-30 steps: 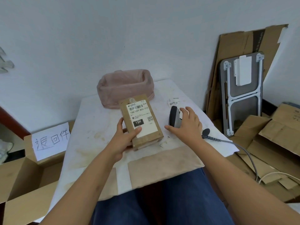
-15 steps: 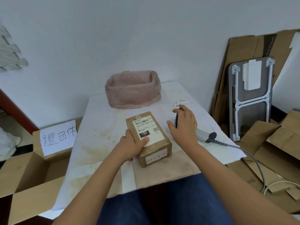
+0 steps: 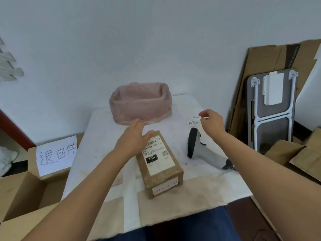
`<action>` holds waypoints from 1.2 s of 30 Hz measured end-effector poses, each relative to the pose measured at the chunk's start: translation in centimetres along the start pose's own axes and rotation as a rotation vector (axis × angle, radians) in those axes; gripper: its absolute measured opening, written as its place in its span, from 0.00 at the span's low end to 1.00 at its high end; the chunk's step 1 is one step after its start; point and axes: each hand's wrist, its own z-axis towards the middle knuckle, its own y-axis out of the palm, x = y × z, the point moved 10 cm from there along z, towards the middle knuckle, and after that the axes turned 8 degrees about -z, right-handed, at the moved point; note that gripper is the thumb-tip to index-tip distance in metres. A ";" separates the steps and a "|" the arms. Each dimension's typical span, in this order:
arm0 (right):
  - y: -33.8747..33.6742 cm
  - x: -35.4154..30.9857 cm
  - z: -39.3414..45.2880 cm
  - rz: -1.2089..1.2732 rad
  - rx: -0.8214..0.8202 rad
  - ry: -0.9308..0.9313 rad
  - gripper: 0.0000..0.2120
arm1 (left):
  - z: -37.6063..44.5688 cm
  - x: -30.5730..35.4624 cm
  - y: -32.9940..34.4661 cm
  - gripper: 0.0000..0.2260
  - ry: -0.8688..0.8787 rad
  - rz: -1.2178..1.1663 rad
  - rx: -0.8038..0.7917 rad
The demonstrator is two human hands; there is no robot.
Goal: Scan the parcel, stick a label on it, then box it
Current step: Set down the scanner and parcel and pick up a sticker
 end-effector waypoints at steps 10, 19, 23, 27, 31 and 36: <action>7.1 1.8 6.5 -0.405 -0.326 -0.112 0.14 | 5.2 0.9 2.6 0.22 0.025 0.061 -0.112; 9.4 3.4 7.8 -0.600 -0.330 -0.164 0.17 | 7.4 1.9 3.4 0.21 0.039 0.080 -0.132; 8.9 3.0 7.9 -0.581 -0.260 -0.196 0.09 | 7.6 2.5 3.5 0.20 0.065 0.066 -0.115; 6.6 2.1 7.5 -0.441 -0.168 -0.164 0.06 | 7.3 4.1 3.2 0.18 0.128 0.008 -0.072; 2.5 0.5 6.0 -0.061 -0.053 -0.059 0.03 | 6.7 6.8 2.6 0.15 0.182 -0.192 -0.016; 1.1 -2.3 2.0 0.311 -0.100 -0.006 0.03 | 5.4 6.2 2.4 0.11 -0.023 -0.658 -0.022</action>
